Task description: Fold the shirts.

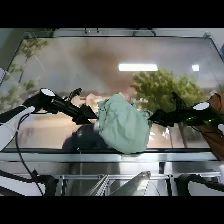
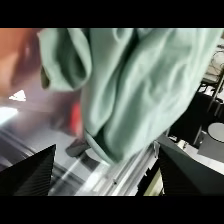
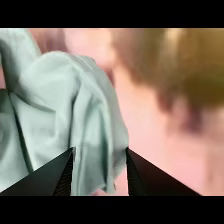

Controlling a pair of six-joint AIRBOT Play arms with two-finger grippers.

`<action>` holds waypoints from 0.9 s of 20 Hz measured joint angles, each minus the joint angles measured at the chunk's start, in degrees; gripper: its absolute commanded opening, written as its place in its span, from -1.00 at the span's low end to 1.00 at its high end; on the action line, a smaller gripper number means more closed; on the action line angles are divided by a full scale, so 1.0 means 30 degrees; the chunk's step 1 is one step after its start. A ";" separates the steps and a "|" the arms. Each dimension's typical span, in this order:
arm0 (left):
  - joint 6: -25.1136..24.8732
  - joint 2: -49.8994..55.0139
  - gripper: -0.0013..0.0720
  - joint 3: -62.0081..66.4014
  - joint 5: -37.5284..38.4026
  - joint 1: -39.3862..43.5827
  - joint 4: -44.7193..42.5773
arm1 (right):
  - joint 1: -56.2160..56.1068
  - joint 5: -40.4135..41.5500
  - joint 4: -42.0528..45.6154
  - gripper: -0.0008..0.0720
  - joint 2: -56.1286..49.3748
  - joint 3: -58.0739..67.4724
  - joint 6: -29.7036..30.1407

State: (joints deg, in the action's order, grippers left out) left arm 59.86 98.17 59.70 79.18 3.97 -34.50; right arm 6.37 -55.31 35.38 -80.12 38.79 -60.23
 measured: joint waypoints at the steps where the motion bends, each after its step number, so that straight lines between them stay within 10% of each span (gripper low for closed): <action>1: -0.0058 0.0444 0.94 0.0342 -0.0197 0.0401 0.0007 | -0.0073 -0.0080 -0.0379 0.02 -0.0299 0.0146 0.0284; 3: -0.0058 0.1435 0.44 0.1311 -0.0452 0.1290 0.0095 | -0.0182 -0.0131 -0.0838 -0.94 -0.0707 0.0342 0.0692; 5: -0.0058 0.2433 -0.96 0.2506 -0.0656 0.2178 0.0015 | -0.0219 -0.0189 -0.1173 -0.93 -0.0925 0.0466 0.0984; 18: 0.0933 -0.4371 -0.96 0.7337 0.2521 -0.2106 -0.0168 | 0.5282 -0.4131 -0.3016 -0.93 0.6623 0.5901 0.1880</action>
State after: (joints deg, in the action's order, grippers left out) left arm 62.65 85.06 81.71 86.74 -2.35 -35.00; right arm 22.22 -67.70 26.33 -60.25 56.49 -54.59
